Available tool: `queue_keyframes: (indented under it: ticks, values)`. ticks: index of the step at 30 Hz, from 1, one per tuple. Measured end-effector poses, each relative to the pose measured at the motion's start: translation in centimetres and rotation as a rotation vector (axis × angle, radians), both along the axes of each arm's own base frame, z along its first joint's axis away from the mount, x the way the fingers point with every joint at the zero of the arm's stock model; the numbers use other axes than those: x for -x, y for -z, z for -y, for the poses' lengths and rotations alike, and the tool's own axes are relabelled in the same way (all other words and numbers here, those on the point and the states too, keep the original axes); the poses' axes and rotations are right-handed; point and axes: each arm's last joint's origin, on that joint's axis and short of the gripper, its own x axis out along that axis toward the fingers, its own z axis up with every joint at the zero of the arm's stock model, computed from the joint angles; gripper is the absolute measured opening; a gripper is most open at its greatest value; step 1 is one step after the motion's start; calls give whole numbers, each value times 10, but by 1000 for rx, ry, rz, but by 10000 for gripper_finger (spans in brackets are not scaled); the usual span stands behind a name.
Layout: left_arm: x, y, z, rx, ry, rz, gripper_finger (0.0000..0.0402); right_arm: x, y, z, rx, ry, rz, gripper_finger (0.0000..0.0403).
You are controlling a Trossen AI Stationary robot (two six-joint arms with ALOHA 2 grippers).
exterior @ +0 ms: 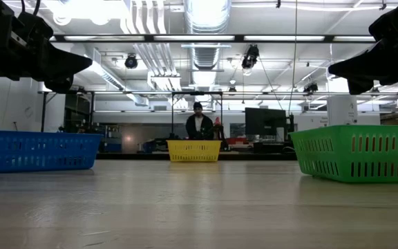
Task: Pick and place Stapler, Stapler remover, tape
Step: Return to Home position
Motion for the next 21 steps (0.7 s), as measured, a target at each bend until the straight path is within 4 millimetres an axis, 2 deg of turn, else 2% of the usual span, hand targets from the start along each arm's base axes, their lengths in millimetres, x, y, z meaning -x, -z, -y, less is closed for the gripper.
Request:
queue_keyframes:
  ticks: [21]
  values:
    - [0,0,0,-1,5,6,17,0,0,0,0,0,1,8]
